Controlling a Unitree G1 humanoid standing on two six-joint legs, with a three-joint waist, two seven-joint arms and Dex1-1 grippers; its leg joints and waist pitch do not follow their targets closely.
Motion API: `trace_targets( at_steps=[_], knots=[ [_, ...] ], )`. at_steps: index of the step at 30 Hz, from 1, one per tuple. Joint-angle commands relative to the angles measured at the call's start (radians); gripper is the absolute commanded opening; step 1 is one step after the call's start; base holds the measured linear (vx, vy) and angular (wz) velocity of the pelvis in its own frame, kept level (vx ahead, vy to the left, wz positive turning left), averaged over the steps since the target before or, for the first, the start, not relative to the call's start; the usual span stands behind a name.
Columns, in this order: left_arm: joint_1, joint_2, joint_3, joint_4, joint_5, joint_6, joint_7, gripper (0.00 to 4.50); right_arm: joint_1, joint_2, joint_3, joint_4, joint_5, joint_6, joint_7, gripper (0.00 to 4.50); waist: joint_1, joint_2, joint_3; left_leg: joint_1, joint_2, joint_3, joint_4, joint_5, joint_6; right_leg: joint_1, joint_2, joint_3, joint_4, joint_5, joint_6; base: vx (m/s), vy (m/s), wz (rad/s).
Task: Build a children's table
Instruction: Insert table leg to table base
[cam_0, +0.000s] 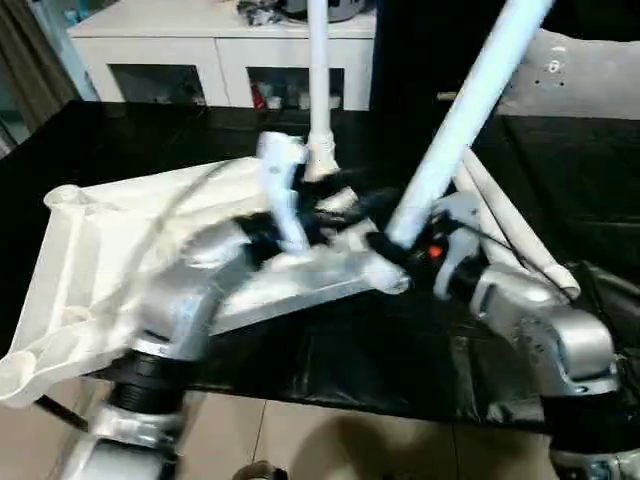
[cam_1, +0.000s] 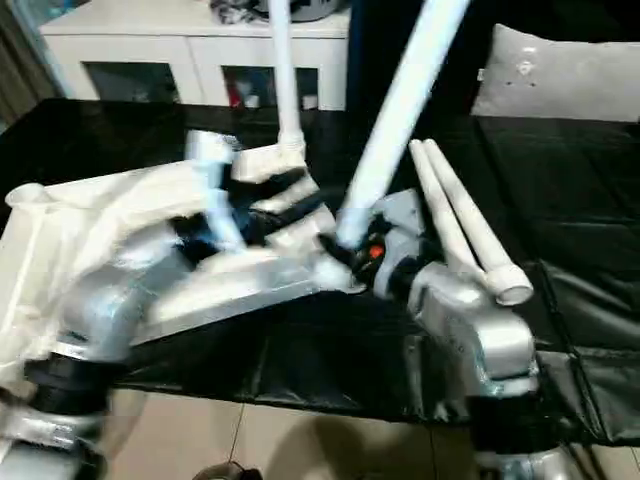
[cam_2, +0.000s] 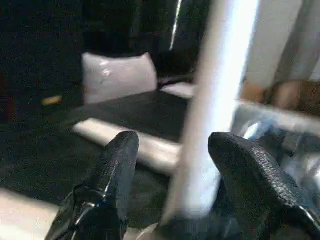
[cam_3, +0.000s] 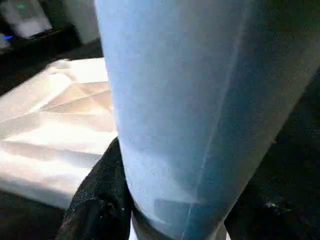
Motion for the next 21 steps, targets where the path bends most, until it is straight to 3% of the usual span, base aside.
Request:
trace_targets(
  at_steps=[1, 4, 8, 10, 11, 12, 15, 19, 21],
  knots=[
    [0.001, 0.036, 0.003, 0.010, 0.028, -0.003, -0.041, 3.02, -0.014, 0.005, -0.005, -0.001, -0.036, -0.003, -0.054, 1.91, -0.001, -0.010, -0.081, 0.017, 0.034, -0.019, -0.064, -0.177, -0.015, 0.043, -0.062, 0.037, -0.078, -0.284, -0.132, 0.000, 0.000, 0.00],
    [0.031, 0.113, -0.071, 0.034, 0.093, -0.013, -0.106, 3.02, -0.026, 0.011, -0.020, -0.012, -0.040, 0.056, -0.104, 1.91, 0.000, -0.005, -0.081, 0.020, 0.036, -0.018, -0.065, -0.163, -0.016, 0.042, -0.062, 0.038, -0.073, -0.240, -0.153, 0.000, 0.000, 0.00],
    [0.043, 0.136, -0.113, 0.057, 0.124, -0.015, -0.120, 3.02, -0.032, 0.000, -0.021, -0.011, -0.014, 0.083, -0.078, 1.91, 0.001, -0.003, -0.081, 0.021, 0.037, -0.018, -0.067, -0.186, -0.017, 0.045, -0.066, 0.039, -0.073, -0.241, -0.159, 0.000, 0.000, 0.00],
    [0.058, 0.148, -0.173, 0.099, 0.152, -0.009, -0.154, 3.02, -0.039, -0.015, -0.018, 0.018, -0.001, 0.054, -0.018, 1.91, 0.000, -0.004, -0.079, 0.023, 0.036, -0.018, -0.068, -0.220, -0.022, 0.043, -0.066, 0.039, -0.077, -0.279, -0.154, 0.000, 0.000, 0.00],
    [0.061, 0.148, -0.181, 0.106, 0.156, -0.005, -0.160, 2.67, -0.039, -0.018, -0.015, 0.023, 0.001, 0.043, -0.003, 1.91, 0.001, -0.004, -0.078, 0.023, 0.037, -0.018, -0.069, -0.230, -0.024, 0.044, -0.068, 0.040, -0.080, -0.300, -0.147, 0.000, 0.000, 0.00],
    [0.062, 0.149, -0.194, 0.117, 0.167, -0.007, -0.169, 2.67, -0.039, -0.022, -0.012, 0.026, 0.001, 0.026, 0.012, 1.91, 0.001, -0.003, -0.078, 0.023, 0.039, -0.018, -0.069, -0.231, -0.024, 0.043, -0.070, 0.041, -0.080, -0.301, -0.146, 0.000, 0.000, 0.00],
    [0.051, 0.157, -0.271, 0.206, 0.274, -0.084, -0.178, 2.32, -0.026, -0.028, -0.006, 0.031, -0.031, -0.078, 0.037, 1.91, 0.001, -0.004, -0.079, 0.022, 0.038, -0.018, -0.069, -0.227, -0.024, 0.042, -0.069, 0.041, -0.082, -0.300, -0.139, 0.000, 0.000, 0.00],
    [0.020, 0.127, -0.286, 0.292, 0.304, -0.105, -0.156, 2.49, -0.020, -0.041, -0.021, 0.023, 0.014, -0.066, 0.104, 1.91, 0.000, -0.006, -0.080, 0.019, 0.038, -0.019, -0.067, -0.212, -0.014, 0.047, -0.069, 0.041, -0.080, -0.270, -0.155, 0.000, 0.000, 0.00],
    [0.007, 0.117, -0.294, 0.327, 0.316, -0.122, -0.153, 2.10, -0.018, -0.043, -0.032, 0.019, 0.036, -0.062, 0.127, 1.91, 0.001, -0.006, -0.081, 0.019, 0.038, -0.018, -0.064, -0.204, -0.003, 0.048, -0.070, 0.040, -0.079, -0.253, -0.171, 0.000, 0.000, 0.00]
  ],
)
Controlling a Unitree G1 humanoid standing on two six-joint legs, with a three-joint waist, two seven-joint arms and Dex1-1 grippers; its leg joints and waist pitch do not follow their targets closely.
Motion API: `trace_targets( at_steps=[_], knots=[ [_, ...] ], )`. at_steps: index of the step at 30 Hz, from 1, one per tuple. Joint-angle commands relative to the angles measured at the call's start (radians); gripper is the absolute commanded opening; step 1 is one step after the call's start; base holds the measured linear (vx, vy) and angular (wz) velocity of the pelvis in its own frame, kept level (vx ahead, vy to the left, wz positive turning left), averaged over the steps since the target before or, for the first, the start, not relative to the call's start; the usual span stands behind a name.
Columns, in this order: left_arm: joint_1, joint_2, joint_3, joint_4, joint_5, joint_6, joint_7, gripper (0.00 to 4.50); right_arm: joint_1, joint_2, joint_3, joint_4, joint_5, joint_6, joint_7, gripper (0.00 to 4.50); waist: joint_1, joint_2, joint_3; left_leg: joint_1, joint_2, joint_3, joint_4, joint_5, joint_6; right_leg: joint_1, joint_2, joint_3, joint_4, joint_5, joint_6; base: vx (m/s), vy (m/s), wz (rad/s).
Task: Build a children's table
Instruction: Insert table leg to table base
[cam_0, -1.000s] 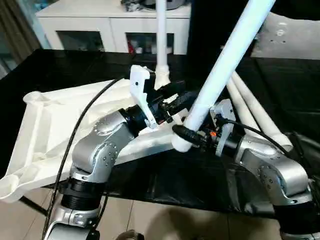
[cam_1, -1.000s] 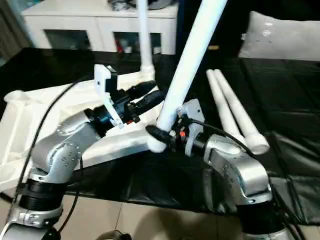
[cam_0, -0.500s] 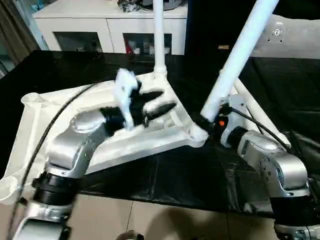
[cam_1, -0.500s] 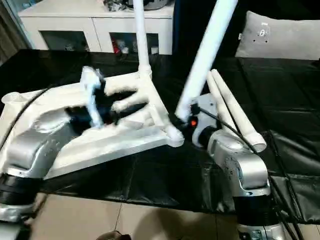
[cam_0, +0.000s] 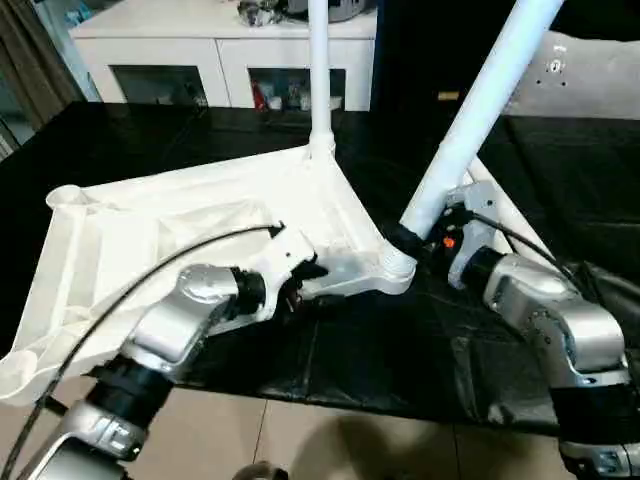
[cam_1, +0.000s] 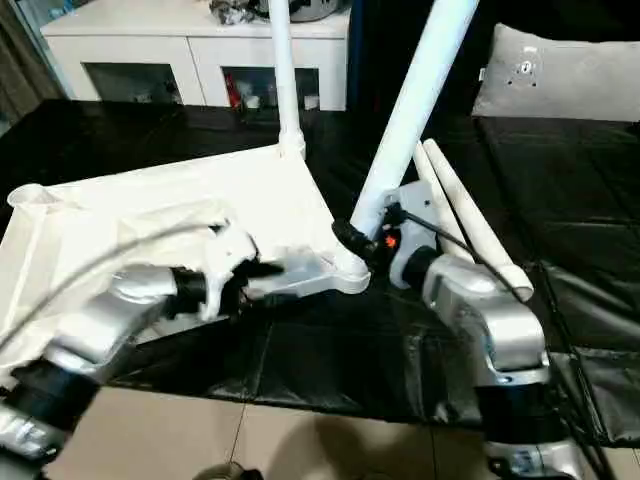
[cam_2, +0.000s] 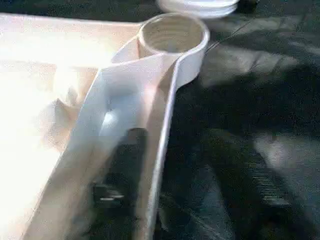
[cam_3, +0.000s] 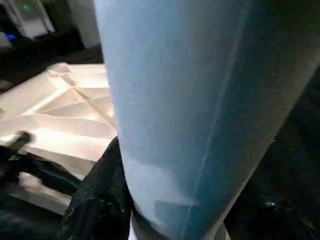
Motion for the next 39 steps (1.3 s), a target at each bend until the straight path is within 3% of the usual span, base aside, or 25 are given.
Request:
trace_targets(
  at_steps=[1, 4, 6, 9, 10, 14, 15, 24, 26, 28, 32, 35, 37, 39],
  knots=[
    [-0.030, -0.002, -0.012, 0.031, 0.024, -0.021, 0.014, 1.85, 0.002, -0.005, -0.019, -0.018, 0.030, 0.000, 0.027, 1.91, 0.000, -0.008, -0.081, 0.019, 0.039, -0.018, -0.063, -0.202, 0.000, 0.048, -0.070, 0.039, -0.079, -0.253, -0.168, 0.000, 0.000, 0.00],
    [-0.055, -0.023, -0.011, 0.093, 0.041, -0.041, 0.017, 2.00, 0.010, -0.017, -0.010, -0.008, 0.024, -0.028, 0.050, 1.91, 0.001, -0.010, -0.081, 0.017, 0.039, -0.018, -0.062, -0.196, 0.006, 0.049, -0.071, 0.038, -0.079, -0.258, -0.173, 0.000, 0.000, 0.00],
    [-0.071, -0.037, -0.011, 0.132, 0.049, -0.064, 0.007, 1.44, 0.016, -0.020, -0.006, -0.003, 0.019, -0.038, 0.054, 1.91, 0.002, -0.010, -0.081, 0.017, 0.038, -0.017, -0.061, -0.194, 0.007, 0.049, -0.072, 0.039, -0.083, -0.271, -0.166, 0.000, 0.000, 0.00],
    [-0.096, -0.057, -0.012, 0.194, 0.065, -0.095, -0.009, 1.45, 0.017, -0.028, -0.002, 0.005, 0.003, -0.041, 0.057, 1.91, 0.005, -0.011, -0.081, 0.016, 0.037, -0.017, -0.061, -0.187, 0.013, 0.049, -0.072, 0.038, -0.084, -0.275, -0.166, 0.000, 0.000, 0.00],
    [-0.104, -0.060, -0.017, 0.213, 0.071, -0.105, -0.014, 1.01, 0.017, -0.033, 0.002, 0.007, -0.003, -0.047, 0.060, 1.91, 0.005, -0.011, -0.081, 0.017, 0.038, -0.018, -0.061, -0.190, 0.011, 0.049, -0.072, 0.037, -0.084, -0.277, -0.166, 0.000, 0.000, 0.00],
    [-0.120, -0.070, -0.029, 0.261, 0.082, -0.123, -0.046, 0.98, 0.018, -0.036, -0.003, 0.008, -0.001, -0.032, 0.050, 1.91, 0.005, -0.010, -0.081, 0.017, 0.039, -0.019, -0.062, -0.191, 0.014, 0.049, -0.073, 0.037, -0.084, -0.285, -0.167, 0.000, 0.000, 0.00],
    [-0.121, -0.070, -0.030, 0.262, 0.083, -0.123, -0.047, 0.63, 0.018, -0.036, -0.003, 0.008, -0.001, -0.032, 0.050, 1.91, 0.005, -0.011, -0.081, 0.017, 0.039, -0.018, -0.061, -0.191, 0.015, 0.049, -0.073, 0.037, -0.085, -0.283, -0.169, 0.000, 0.000, 0.00],
    [-0.141, -0.050, -0.057, 0.310, 0.114, -0.193, -0.168, 0.04, 0.017, -0.064, 0.022, 0.004, 0.000, -0.015, 0.107, 1.91, 0.009, -0.012, -0.084, 0.015, 0.041, -0.019, -0.061, -0.166, 0.028, 0.053, -0.075, 0.037, -0.078, -0.233, -0.189, 0.000, 0.000, 0.00],
    [-0.135, -0.036, -0.063, 0.292, 0.107, -0.217, -0.215, 0.02, 0.014, -0.083, 0.049, 0.011, -0.013, -0.004, 0.133, 1.91, 0.010, -0.017, -0.084, 0.015, 0.042, -0.019, -0.060, -0.163, 0.033, 0.054, -0.076, 0.037, -0.076, -0.223, -0.195, 0.000, 0.000, 0.00],
    [-0.119, -0.012, -0.080, 0.268, 0.111, -0.272, -0.273, 0.00, 0.013, -0.100, 0.079, 0.023, -0.035, -0.010, 0.154, 1.91, 0.010, -0.014, -0.082, 0.015, 0.043, -0.017, -0.060, -0.166, 0.033, 0.050, -0.076, 0.038, -0.078, -0.231, -0.197, 0.000, 0.000, 0.00],
    [-0.091, 0.030, -0.112, 0.244, 0.141, -0.367, -0.349, 0.00, 0.014, -0.115, 0.114, 0.032, -0.046, 0.008, 0.186, 1.91, 0.013, -0.016, -0.078, 0.021, 0.048, -0.017, -0.064, -0.205, 0.023, 0.044, -0.079, 0.039, -0.083, -0.304, -0.185, 0.000, 0.000, 0.00],
    [-0.086, 0.036, -0.111, 0.240, 0.144, -0.387, -0.363, 0.00, 0.013, -0.125, 0.137, 0.041, -0.056, 0.015, 0.200, 1.91, 0.013, -0.016, -0.074, 0.024, 0.049, -0.019, -0.069, -0.237, 0.008, 0.042, -0.079, 0.039, -0.084, -0.346, -0.175, 0.000, 0.000, 0.00],
    [-0.095, 0.034, -0.101, 0.258, 0.146, -0.420, -0.362, 0.00, 0.011, -0.135, 0.160, 0.049, -0.056, 0.033, 0.215, 1.91, 0.011, -0.023, -0.075, 0.024, 0.048, -0.019, -0.069, -0.243, 0.002, 0.043, -0.079, 0.040, -0.085, -0.352, -0.171, 0.000, 0.000, 0.00],
    [-0.098, 0.034, -0.100, 0.263, 0.149, -0.432, -0.365, 0.00, 0.010, -0.142, 0.173, 0.054, -0.062, 0.038, 0.224, 1.91, 0.012, -0.022, -0.076, 0.025, 0.048, -0.019, -0.069, -0.236, 0.002, 0.043, -0.080, 0.041, -0.084, -0.341, -0.172, 0.000, 0.000, 0.00]
  ],
)
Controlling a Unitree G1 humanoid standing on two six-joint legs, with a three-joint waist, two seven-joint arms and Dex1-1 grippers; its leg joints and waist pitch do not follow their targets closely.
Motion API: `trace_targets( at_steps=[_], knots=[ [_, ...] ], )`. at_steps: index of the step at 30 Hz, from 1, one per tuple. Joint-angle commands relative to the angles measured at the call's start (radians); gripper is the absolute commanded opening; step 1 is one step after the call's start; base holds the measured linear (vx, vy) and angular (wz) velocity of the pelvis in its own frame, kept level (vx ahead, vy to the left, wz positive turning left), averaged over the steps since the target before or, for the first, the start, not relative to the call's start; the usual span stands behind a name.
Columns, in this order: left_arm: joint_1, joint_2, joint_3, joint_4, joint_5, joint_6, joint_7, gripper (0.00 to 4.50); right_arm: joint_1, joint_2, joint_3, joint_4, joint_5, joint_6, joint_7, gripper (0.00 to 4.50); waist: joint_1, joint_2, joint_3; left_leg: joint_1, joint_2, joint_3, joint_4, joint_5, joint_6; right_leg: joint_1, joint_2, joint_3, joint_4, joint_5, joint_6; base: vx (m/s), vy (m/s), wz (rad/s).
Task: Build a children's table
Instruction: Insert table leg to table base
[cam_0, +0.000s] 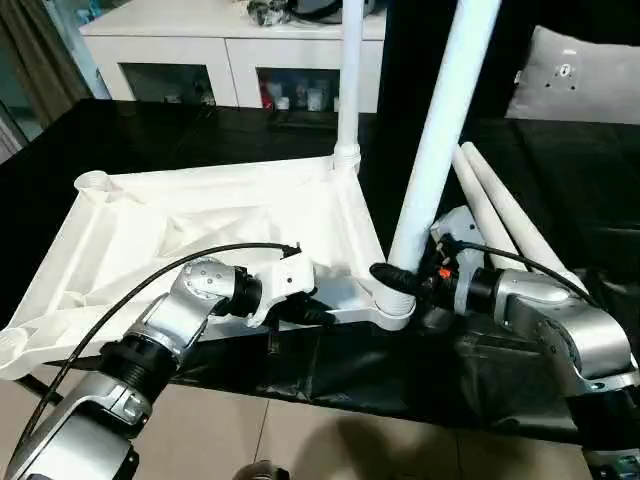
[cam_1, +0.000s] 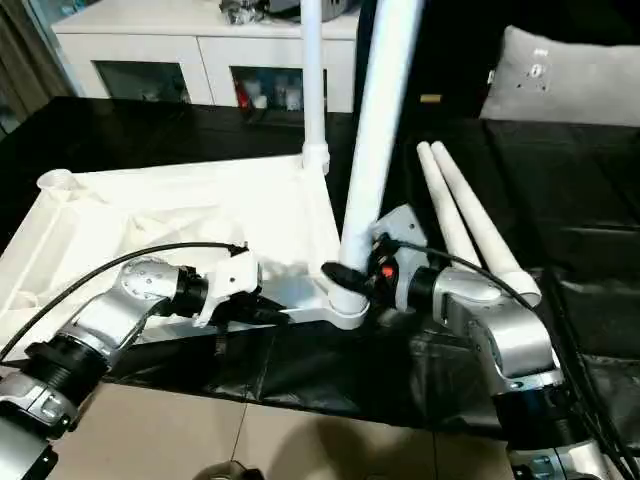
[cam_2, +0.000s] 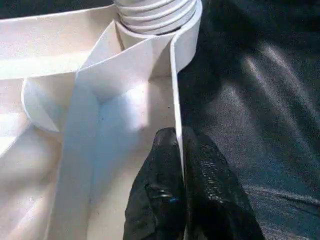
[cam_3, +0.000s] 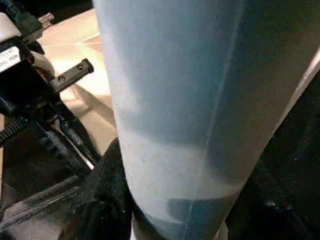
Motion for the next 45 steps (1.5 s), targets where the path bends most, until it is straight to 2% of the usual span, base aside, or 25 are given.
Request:
trace_targets(
  at_steps=[1, 4, 8, 11, 12, 15, 16, 17, 19, 21, 22, 24, 25, 27, 32, 36, 37, 38, 39, 40, 41, 43, 44, 45],
  knots=[
    [-0.006, 0.000, -0.017, -0.008, 0.019, -0.036, -0.034, 0.00, 0.000, -0.009, 0.040, 0.017, -0.018, 0.027, 0.019, 1.91, -0.001, -0.017, -0.075, 0.021, 0.047, -0.018, -0.068, -0.224, 0.004, 0.042, -0.080, 0.042, -0.082, -0.326, -0.175, 0.000, 0.000, 0.00],
    [-0.011, -0.002, -0.012, 0.002, 0.020, -0.049, -0.040, 0.00, -0.004, -0.010, 0.044, 0.031, -0.022, 0.033, 0.024, 1.91, 0.000, -0.017, -0.076, 0.020, 0.048, -0.018, -0.067, -0.214, 0.006, 0.042, -0.079, 0.041, -0.079, -0.294, -0.185, 0.000, 0.000, 0.00],
    [-0.015, -0.005, -0.002, 0.010, 0.014, -0.053, -0.052, 0.00, 0.000, 0.016, 0.016, 0.061, -0.013, 0.007, 0.013, 1.91, -0.002, -0.016, -0.075, 0.021, 0.047, -0.018, -0.068, -0.239, 0.001, 0.040, -0.080, 0.041, -0.083, -0.322, -0.182, 0.000, 0.000, 0.00],
    [-0.014, -0.012, 0.015, 0.012, 0.004, -0.043, -0.046, 0.00, 0.031, 0.058, -0.050, 0.100, 0.039, -0.028, 0.001, 1.91, -0.003, -0.016, -0.076, 0.025, 0.049, -0.020, -0.070, -0.266, -0.006, 0.038, -0.081, 0.041, -0.087, -0.339, -0.178, 0.000, 0.000, 0.00],
    [-0.016, -0.014, 0.021, 0.018, 0.006, -0.042, -0.040, 0.00, 0.057, 0.078, -0.087, 0.113, 0.071, -0.037, -0.002, 1.91, -0.001, -0.014, -0.077, 0.024, 0.049, -0.020, -0.070, -0.268, -0.005, 0.038, -0.082, 0.041, -0.086, -0.330, -0.183, 0.000, 0.000, 0.00],
    [-0.018, -0.014, 0.025, 0.026, 0.006, -0.041, -0.039, 0.00, 0.108, 0.094, -0.118, 0.112, 0.098, -0.063, 0.004, 1.91, 0.000, -0.014, -0.078, 0.023, 0.049, -0.021, -0.071, -0.263, -0.002, 0.040, -0.081, 0.040, -0.085, -0.310, -0.186, 0.000, 0.000, 0.00],
    [-0.018, -0.014, 0.026, 0.027, 0.006, -0.041, -0.039, 0.00, 0.119, 0.096, -0.121, 0.110, 0.098, -0.070, 0.004, 1.91, 0.003, -0.010, -0.079, 0.022, 0.050, -0.021, -0.071, -0.260, 0.000, 0.040, -0.082, 0.040, -0.083, -0.298, -0.190, 0.000, 0.000, 0.00],
    [-0.018, -0.014, 0.026, 0.027, 0.006, -0.041, -0.039, 0.00, 0.119, 0.096, -0.121, 0.110, 0.098, -0.070, 0.004, 1.91, 0.001, -0.013, -0.078, 0.022, 0.050, -0.021, -0.073, -0.257, 0.002, 0.041, -0.080, 0.039, -0.083, -0.289, -0.193, 0.000, 0.000, 0.00],
    [-0.019, -0.015, 0.032, 0.031, 0.006, -0.042, -0.045, 0.00, 0.174, 0.098, -0.104, 0.082, 0.076, -0.108, 0.012, 1.91, 0.003, -0.008, -0.076, 0.024, 0.049, -0.019, -0.072, -0.273, 0.000, 0.038, -0.081, 0.040, -0.087, -0.311, -0.189, 0.000, 0.000, 0.00],
    [-0.021, -0.015, 0.035, 0.033, 0.010, -0.043, -0.050, 0.00, 0.201, 0.088, -0.075, 0.062, 0.038, -0.136, 0.013, 1.91, 0.005, -0.008, -0.075, 0.023, 0.050, -0.021, -0.076, -0.283, -0.002, 0.039, -0.081, 0.039, -0.089, -0.334, -0.178, 0.000, 0.000, 0.00],
    [-0.022, -0.013, 0.033, 0.033, 0.012, -0.044, -0.055, 0.00, 0.205, 0.074, -0.048, 0.058, 0.005, -0.152, 0.012, 1.91, 0.004, -0.010, -0.075, 0.023, 0.049, -0.022, -0.076, -0.286, -0.002, 0.040, -0.081, 0.039, -0.089, -0.342, -0.176, 0.000, 0.000, 0.00],
    [-0.022, -0.013, 0.032, 0.033, 0.013, -0.045, -0.058, 0.00, 0.209, 0.064, -0.030, 0.055, -0.017, -0.165, 0.011, 1.91, 0.001, -0.007, -0.073, 0.024, 0.048, -0.023, -0.077, -0.298, -0.009, 0.039, -0.080, 0.039, -0.091, -0.368, -0.168, 0.000, 0.000, 0.00],
    [-0.024, -0.011, 0.028, 0.034, 0.018, -0.049, -0.063, 0.00, 0.205, 0.050, -0.002, 0.056, -0.049, -0.176, 0.010, 1.91, -0.001, -0.002, -0.072, 0.025, 0.048, -0.024, -0.077, -0.315, -0.012, 0.037, -0.080, 0.039, -0.092, -0.389, -0.164, 0.000, 0.000, 0.00],
    [-0.025, -0.009, 0.023, 0.035, 0.025, -0.055, -0.069, 0.00, 0.193, 0.020, 0.051, 0.062, -0.098, -0.188, 0.022, 1.91, -0.006, -0.008, -0.070, 0.026, 0.046, -0.023, -0.077, -0.326, -0.009, 0.036, -0.081, 0.040, -0.098, -0.419, -0.155, 0.000, 0.000, 0.00],
    [-0.027, -0.006, 0.017, 0.035, 0.039, -0.070, -0.081, 0.00, 0.186, -0.020, 0.115, 0.069, -0.130, -0.165, 0.070, 1.91, -0.010, -0.008, -0.062, 0.028, 0.048, -0.026, -0.082, -0.346, -0.004, 0.031, -0.080, 0.041, -0.103, -0.457, -0.139, 0.000, 0.000, 0.00],
    [-0.031, -0.006, 0.009, 0.035, 0.034, -0.084, -0.110, 0.00, 0.170, -0.025, 0.145, 0.099, -0.138, -0.157, 0.097, 1.91, -0.012, -0.005, -0.060, 0.032, 0.051, -0.027, -0.085, -0.376, -0.006, 0.029, -0.079, 0.042, -0.103, -0.434, -0.149, 0.000, 0.000, 0.00],
    [-0.039, -0.005, 0.003, 0.036, 0.037, -0.093, -0.125, 0.00, 0.159, -0.024, 0.160, 0.121, -0.149, -0.166, 0.103, 1.91, -0.013, -0.004, -0.057, 0.029, 0.050, -0.029, -0.087, -0.377, -0.007, 0.030, -0.078, 0.042, -0.100, -0.414, -0.156, 0.000, 0.000, 0.00],
    [-0.040, -0.006, 0.002, 0.038, 0.038, -0.094, -0.126, 0.00, 0.158, -0.023, 0.161, 0.123, -0.149, -0.165, 0.103, 1.91, -0.017, -0.007, -0.056, 0.030, 0.048, -0.027, -0.088, -0.390, -0.008, 0.031, -0.077, 0.041, -0.101, -0.416, -0.158, 0.000, 0.000, 0.00],
    [-0.051, -0.008, 0.000, 0.050, 0.042, -0.103, -0.128, 0.00, 0.152, -0.020, 0.167, 0.131, -0.151, -0.161, 0.103, 1.91, -0.017, -0.003, -0.053, 0.031, 0.048, -0.028, -0.088, -0.399, -0.009, 0.029, -0.078, 0.041, -0.103, -0.428, -0.158, 0.000, 0.000, 0.00],
    [-0.078, -0.017, 0.001, 0.083, 0.051, -0.119, -0.129, 0.00, 0.151, -0.014, 0.173, 0.128, -0.152, -0.155, 0.099, 1.91, -0.020, -0.004, -0.048, 0.036, 0.046, -0.027, -0.089, -0.425, -0.012, 0.027, -0.078, 0.040, -0.109, -0.470, -0.149, 0.000, 0.000, 0.00],
    [-0.078, -0.017, 0.001, 0.083, 0.051, -0.119, -0.129, 0.00, 0.151, -0.014, 0.173, 0.128, -0.152, -0.155, 0.099, 1.91, -0.021, 0.003, -0.040, 0.040, 0.045, -0.029, -0.090, -0.449, -0.015, 0.023, -0.078, 0.040, -0.114, -0.509, -0.140, 0.000, 0.000, 0.00],
    [-0.128, -0.035, 0.006, 0.146, 0.067, -0.147, -0.116, 0.00, 0.177, -0.009, 0.168, 0.090, -0.140, -0.148, 0.089, 1.90, -0.027, 0.002, -0.030, 0.065, 0.038, -0.033, -0.085, -0.526, -0.027, 0.011, -0.080, 0.032, -0.141, -0.689, -0.085, 0.000, 0.000, 0.00],
    [-0.134, -0.037, 0.006, 0.154, 0.070, -0.150, -0.114, 0.00, 0.181, -0.008, 0.166, 0.086, -0.139, -0.149, 0.086, 1.90, -0.032, 0.011, -0.022, 0.080, 0.036, -0.036, -0.087, -0.570, -0.032, 0.004, -0.075, 0.024, -0.158, -0.744, -0.056, 0.000, 0.000, 0.00],
    [-0.172, -0.051, 0.010, 0.205, 0.083, -0.171, -0.102, 0.00, 0.207, -0.004, 0.157, 0.056, -0.133, -0.148, 0.072, 1.90, -0.034, 0.022, -0.022, 0.079, 0.036, -0.043, -0.093, -0.580, -0.030, 0.015, -0.075, 0.017, -0.158, -0.728, -0.048, 0.000, 0.000, 0.00]
  ],
)
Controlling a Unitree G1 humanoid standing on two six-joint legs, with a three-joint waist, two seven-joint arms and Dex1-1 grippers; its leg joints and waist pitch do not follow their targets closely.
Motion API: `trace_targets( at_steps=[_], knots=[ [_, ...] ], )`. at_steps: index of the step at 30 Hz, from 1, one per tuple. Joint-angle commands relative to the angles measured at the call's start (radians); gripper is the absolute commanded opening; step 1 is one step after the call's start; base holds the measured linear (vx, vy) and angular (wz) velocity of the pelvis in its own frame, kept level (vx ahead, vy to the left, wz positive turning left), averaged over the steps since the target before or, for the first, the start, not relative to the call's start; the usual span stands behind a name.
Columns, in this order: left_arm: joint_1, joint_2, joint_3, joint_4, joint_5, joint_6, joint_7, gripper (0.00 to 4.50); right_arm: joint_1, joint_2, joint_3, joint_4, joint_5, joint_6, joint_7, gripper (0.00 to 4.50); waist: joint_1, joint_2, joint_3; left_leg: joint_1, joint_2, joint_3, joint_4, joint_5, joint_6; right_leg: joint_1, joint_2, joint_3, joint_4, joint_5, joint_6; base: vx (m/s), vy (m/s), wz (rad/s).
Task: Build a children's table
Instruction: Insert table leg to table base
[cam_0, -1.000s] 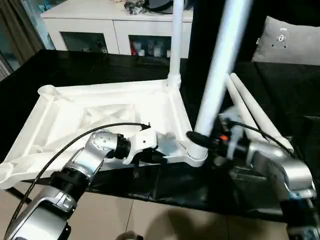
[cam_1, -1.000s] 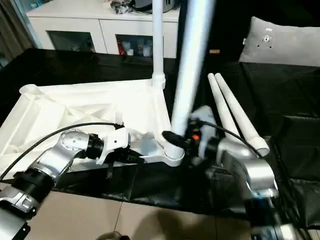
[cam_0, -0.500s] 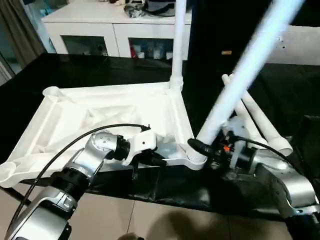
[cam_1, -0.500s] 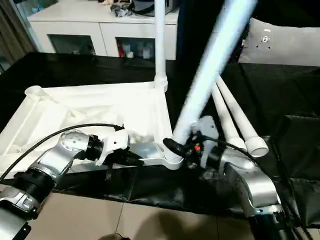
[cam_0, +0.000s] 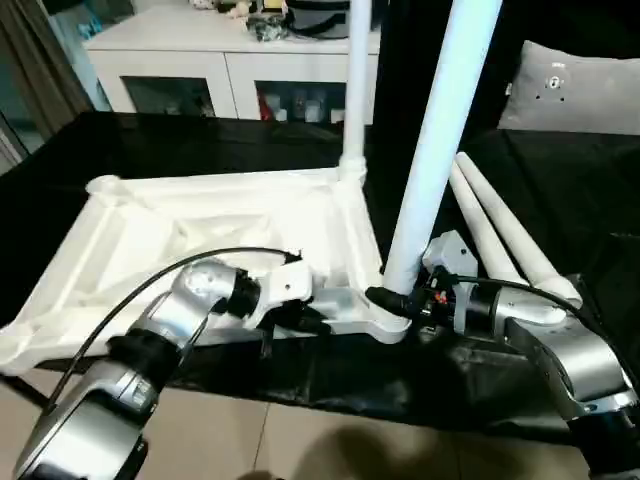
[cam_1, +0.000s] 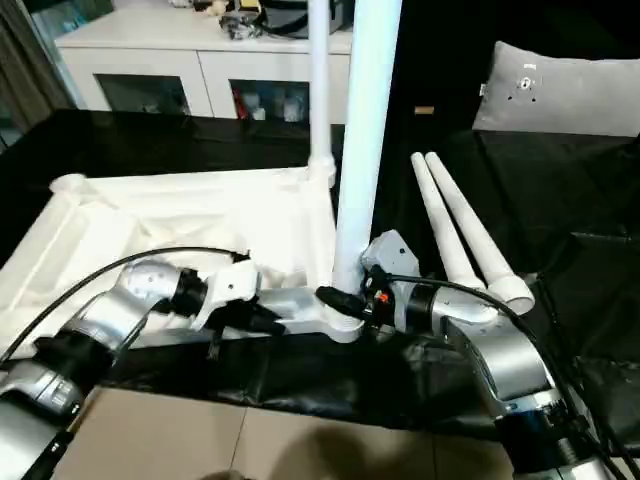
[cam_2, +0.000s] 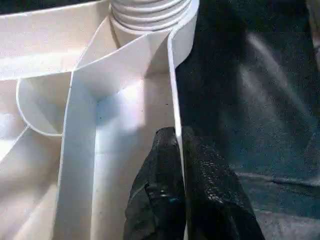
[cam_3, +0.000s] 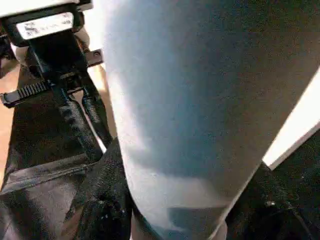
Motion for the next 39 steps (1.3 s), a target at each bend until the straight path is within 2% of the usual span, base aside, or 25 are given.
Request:
trace_targets(
  at_steps=[1, 2, 3, 5, 7, 10, 14, 15, 17, 18, 19, 20, 21, 22, 23, 24, 25, 26, 27, 28, 29, 30, 31, 34, 39],
  knots=[
    [-0.084, -0.012, 0.011, 0.004, 0.022, -0.060, 0.008, 0.00, 0.096, 0.007, 0.092, 0.052, -0.038, 0.089, 0.014, 1.90, -0.020, 0.002, -0.022, 0.052, 0.041, -0.037, -0.081, -0.582, -0.028, -0.013, -0.075, 0.026, -0.139, -0.708, -0.054, 0.000, 0.000, 0.00],
    [-0.094, -0.017, 0.012, 0.016, 0.023, -0.064, 0.010, 0.00, 0.108, 0.007, 0.091, 0.039, -0.037, 0.088, 0.009, 1.90, -0.021, 0.019, -0.021, 0.055, 0.043, -0.042, -0.085, -0.595, -0.030, -0.009, -0.077, 0.024, -0.132, -0.676, -0.066, 0.000, 0.000, 0.00],
    [-0.127, -0.028, 0.014, 0.051, 0.023, -0.073, 0.001, 0.00, 0.139, 0.015, 0.085, 0.003, -0.026, 0.098, -0.011, 1.90, -0.028, 0.025, -0.018, 0.034, 0.049, -0.045, -0.102, -0.582, -0.028, 0.012, -0.080, 0.026, -0.126, -0.585, -0.091, 0.000, 0.000, 0.00],
    [-0.129, -0.029, 0.014, 0.053, 0.023, -0.073, 0.000, 0.00, 0.142, 0.015, 0.085, -0.001, -0.025, 0.098, -0.012, 1.90, -0.032, 0.016, -0.024, 0.033, 0.050, -0.043, -0.102, -0.558, -0.022, 0.016, -0.084, 0.031, -0.115, -0.506, -0.132, 0.000, 0.000, 0.00],
    [-0.153, -0.035, 0.011, 0.086, 0.029, -0.088, -0.008, 0.00, 0.166, 0.024, 0.082, -0.027, -0.022, 0.104, -0.035, 1.90, -0.034, 0.031, -0.023, 0.024, 0.052, -0.040, -0.105, -0.521, -0.015, 0.021, -0.086, 0.035, -0.108, -0.430, -0.165, 0.059, 0.031, 0.03],
    [-0.171, -0.037, 0.015, 0.133, 0.040, -0.110, -0.013, 0.00, 0.164, 0.047, 0.068, -0.031, -0.022, 0.112, -0.076, 1.90, -0.041, 0.036, -0.028, 0.014, 0.052, -0.038, -0.104, -0.470, -0.001, 0.032, -0.092, 0.037, -0.092, -0.321, -0.218, 0.062, 0.018, 0.04],
    [-0.162, -0.032, 0.031, 0.141, 0.037, -0.102, -0.011, 0.00, 0.154, 0.067, 0.053, -0.025, -0.029, 0.119, -0.115, 1.90, -0.047, 0.034, -0.025, 0.014, 0.050, -0.034, -0.103, -0.455, 0.014, 0.032, -0.098, 0.038, -0.098, -0.387, -0.210, 0.000, 0.000, 0.00],
    [-0.140, -0.021, 0.052, 0.122, 0.026, -0.073, 0.002, 0.00, 0.137, 0.089, 0.038, -0.013, -0.039, 0.123, -0.156, 1.90, -0.047, 0.024, -0.026, 0.015, 0.050, -0.034, -0.103, -0.447, 0.017, 0.032, -0.099, 0.038, -0.102, -0.426, -0.200, 0.000, 0.000, 0.00],
    [-0.123, -0.014, 0.069, 0.112, 0.018, -0.052, 0.014, 0.00, 0.124, 0.108, 0.026, -0.004, -0.049, 0.126, -0.190, 1.90, -0.053, 0.030, -0.021, 0.013, 0.051, -0.038, -0.108, -0.463, 0.003, 0.027, -0.100, 0.036, -0.104, -0.487, -0.183, 0.000, 0.000, 0.00],
    [-0.083, -0.004, 0.090, 0.046, 0.000, 0.001, 0.035, 0.00, 0.105, 0.129, 0.017, 0.015, -0.061, 0.123, -0.226, 1.90, -0.055, 0.008, -0.024, 0.016, 0.053, -0.038, -0.109, -0.475, -0.004, 0.026, -0.101, 0.038, -0.106, -0.517, -0.174, 0.000, 0.000, 0.00],
    [-0.043, 0.003, 0.111, -0.022, -0.018, 0.055, 0.055, 0.00, 0.084, 0.151, 0.010, 0.036, -0.071, 0.122, -0.260, 1.90, -0.053, -0.003, -0.024, 0.013, 0.053, -0.041, -0.109, -0.468, -0.001, 0.025, -0.105, 0.038, -0.102, -0.538, -0.174, 0.000, 0.000, 0.00],
    [-0.014, 0.007, 0.121, -0.073, -0.026, 0.092, 0.069, 0.00, 0.072, 0.165, 0.004, 0.049, -0.076, 0.121, -0.282, 1.90, -0.052, 0.015, -0.027, 0.011, 0.056, -0.045, -0.110, -0.458, -0.010, 0.026, -0.111, 0.038, -0.094, -0.538, -0.175, 0.000, 0.000, 0.00],
    [0.057, 0.016, 0.141, -0.195, -0.039, 0.181, 0.105, 0.00, 0.044, 0.199, -0.012, 0.082, -0.086, 0.115, -0.336, 1.90, -0.065, 0.003, -0.024, -0.003, 0.054, -0.049, -0.114, -0.458, -0.014, 0.024, -0.107, 0.035, -0.099, -0.581, -0.147, 0.000, 0.000, 0.00],
    [0.057, 0.016, 0.141, -0.195, -0.039, 0.181, 0.105, 0.00, 0.044, 0.199, -0.012, 0.082, -0.086, 0.115, -0.336, 1.90, -0.068, 0.011, -0.029, -0.004, 0.058, -0.052, -0.114, -0.448, -0.022, 0.024, -0.110, 0.037, -0.092, -0.552, -0.152, 0.000, 0.000, 0.00],
    [0.113, 0.016, 0.147, -0.291, -0.035, 0.244, 0.135, 0.00, 0.026, 0.222, -0.023, 0.105, -0.090, 0.107, -0.369, 1.90, -0.077, 0.005, -0.028, -0.005, 0.059, -0.050, -0.114, -0.450, -0.022, 0.020, -0.107, 0.038, -0.092, -0.533, -0.156, 0.000, 0.000, 0.00],
    [0.187, 0.013, 0.150, -0.423, -0.025, 0.328, 0.172, 0.00, -0.003, 0.251, -0.035, 0.142, -0.099, 0.091, -0.412, 1.90, -0.087, -0.020, -0.026, -0.008, 0.059, -0.047, -0.115, -0.452, -0.020, 0.015, -0.105, 0.038, -0.093, -0.526, -0.161, 0.000, 0.000, 0.00],
    [0.212, 0.009, 0.151, -0.469, -0.019, 0.358, 0.182, 0.00, -0.013, 0.260, -0.038, 0.156, -0.105, 0.085, -0.426, 1.90, -0.091, -0.011, -0.023, -0.012, 0.055, -0.048, -0.113, -0.446, -0.015, 0.014, -0.105, 0.038, -0.091, -0.533, -0.162, 0.000, 0.000, 0.00],
    [0.236, -0.001, 0.152, -0.519, -0.009, 0.393, 0.199, 0.00, -0.024, 0.269, -0.043, 0.171, -0.109, 0.074, -0.437, 1.90, -0.091, -0.007, -0.028, -0.006, 0.055, -0.042, -0.108, -0.437, -0.012, 0.007, -0.102, 0.041, -0.096, -0.526, -0.161, 0.000, 0.000, 0.00],
    [0.244, -0.005, 0.152, -0.535, -0.007, 0.403, 0.204, 0.00, -0.027, 0.272, -0.044, 0.175, -0.110, 0.071, -0.440, 1.90, -0.090, -0.006, -0.028, -0.003, 0.056, -0.039, -0.107, -0.427, -0.009, 0.003, -0.099, 0.043, -0.098, -0.501, -0.164, 0.000, 0.000, 0.00],
    [0.291, -0.045, 0.145, -0.651, 0.020, 0.505, 0.260, 0.00, -0.050, 0.291, -0.051, 0.206, -0.110, 0.051, -0.451, 1.90, -0.088, -0.026, -0.033, 0.001, 0.058, -0.029, -0.106, -0.407, -0.004, -0.002, -0.089, 0.045, -0.098, -0.433, -0.181, 0.000, 0.000, 0.00],
    [0.300, -0.057, 0.141, -0.679, 0.034, 0.530, 0.282, 0.00, -0.059, 0.300, -0.055, 0.218, -0.109, 0.046, -0.455, 1.90, -0.084, -0.021, -0.032, -0.001, 0.060, -0.030, -0.105, -0.396, -0.003, 0.002, -0.094, 0.047, -0.090, -0.402, -0.197, 0.000, 0.000, 0.00],
    [0.305, -0.068, 0.134, -0.701, 0.051, 0.550, 0.302, 0.00, -0.066, 0.307, -0.058, 0.226, -0.106, 0.047, -0.456, 1.90, -0.076, -0.024, -0.030, -0.009, 0.057, -0.026, -0.104, -0.367, 0.011, 0.005, -0.092, 0.045, -0.089, -0.386, -0.201, 0.000, 0.000, 0.00],
    [0.305, -0.076, 0.130, -0.711, 0.057, 0.564, 0.319, 0.00, -0.071, 0.310, -0.058, 0.232, -0.106, 0.047, -0.455, 1.90, -0.072, -0.031, -0.034, -0.004, 0.057, -0.024, -0.104, -0.363, 0.012, 0.005, -0.091, 0.045, -0.091, -0.385, -0.200, 0.000, 0.000, 0.00],
    [0.310, -0.084, 0.118, -0.749, 0.065, 0.606, 0.353, 0.00, -0.079, 0.316, -0.056, 0.243, -0.103, 0.038, -0.456, 1.90, -0.059, -0.034, -0.035, -0.006, 0.056, -0.024, -0.104, -0.347, 0.006, 0.009, -0.089, 0.044, -0.086, -0.337, -0.202, 0.000, 0.000, 0.00],
    [0.307, -0.088, 0.113, -0.747, 0.089, 0.584, 0.395, 0.00, -0.073, 0.333, -0.070, 0.237, -0.072, -0.034, -0.432, 1.90, -0.053, -0.039, -0.037, -0.005, 0.054, -0.023, -0.103, -0.359, 0.006, 0.010, -0.092, 0.044, -0.091, -0.386, -0.185, 0.000, 0.000, 0.00]
  ],
)
